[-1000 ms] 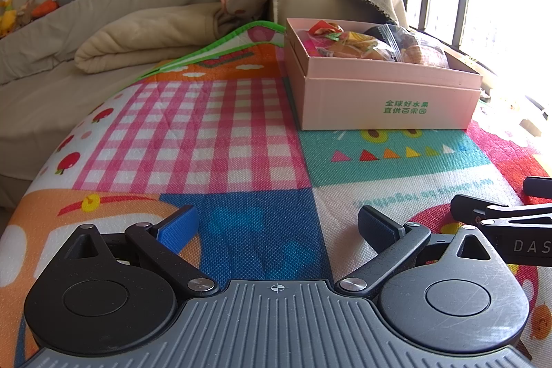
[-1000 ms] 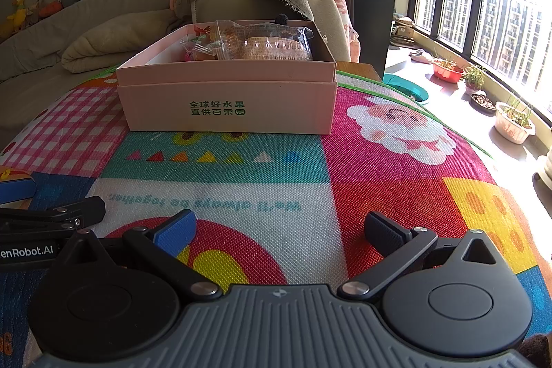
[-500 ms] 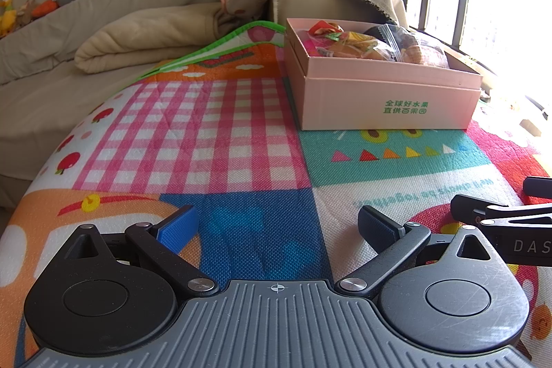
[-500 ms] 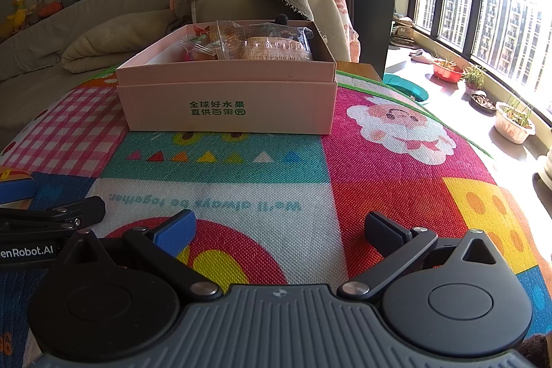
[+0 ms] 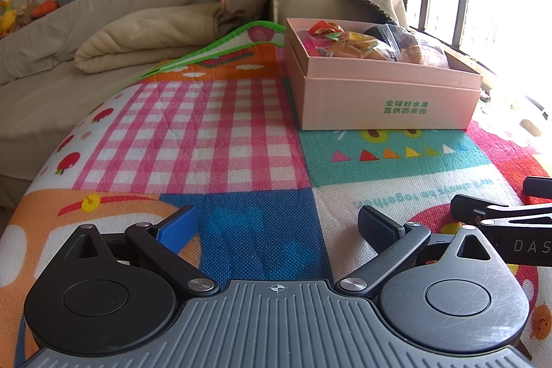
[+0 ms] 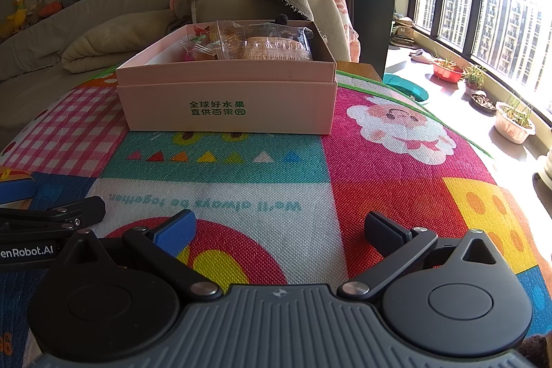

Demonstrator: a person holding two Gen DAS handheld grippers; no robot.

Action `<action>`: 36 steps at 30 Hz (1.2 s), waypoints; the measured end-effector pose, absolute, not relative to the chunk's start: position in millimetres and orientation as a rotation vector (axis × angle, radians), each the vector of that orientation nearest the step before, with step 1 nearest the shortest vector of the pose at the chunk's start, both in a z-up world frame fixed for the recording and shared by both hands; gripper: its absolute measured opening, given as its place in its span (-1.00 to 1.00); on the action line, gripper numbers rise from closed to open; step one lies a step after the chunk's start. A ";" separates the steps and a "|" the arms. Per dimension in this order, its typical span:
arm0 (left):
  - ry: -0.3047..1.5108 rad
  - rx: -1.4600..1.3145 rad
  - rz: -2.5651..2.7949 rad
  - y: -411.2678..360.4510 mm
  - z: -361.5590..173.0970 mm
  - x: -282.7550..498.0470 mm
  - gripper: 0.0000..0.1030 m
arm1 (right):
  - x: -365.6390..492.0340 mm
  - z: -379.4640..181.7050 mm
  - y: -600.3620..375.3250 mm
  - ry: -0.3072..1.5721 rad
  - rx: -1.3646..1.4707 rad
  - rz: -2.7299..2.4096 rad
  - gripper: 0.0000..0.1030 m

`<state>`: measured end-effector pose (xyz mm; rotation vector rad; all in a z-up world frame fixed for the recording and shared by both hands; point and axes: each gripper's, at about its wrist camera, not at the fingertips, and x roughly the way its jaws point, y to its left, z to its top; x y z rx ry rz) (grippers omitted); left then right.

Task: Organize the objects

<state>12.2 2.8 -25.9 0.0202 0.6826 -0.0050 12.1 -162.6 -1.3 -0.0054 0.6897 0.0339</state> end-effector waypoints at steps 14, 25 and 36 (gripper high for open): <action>0.683 0.020 -0.005 2.7 -26.0 12.3 0.98 | 12.2 -1.0 -162.3 0.690 -0.005 0.034 1.00; 0.683 0.018 -0.006 2.5 -26.1 12.5 0.98 | 12.2 -0.9 -162.0 0.690 -0.006 0.034 1.00; 0.683 0.020 -0.005 2.5 -26.3 12.5 0.98 | 11.9 -0.7 -162.0 0.690 -0.006 0.034 1.00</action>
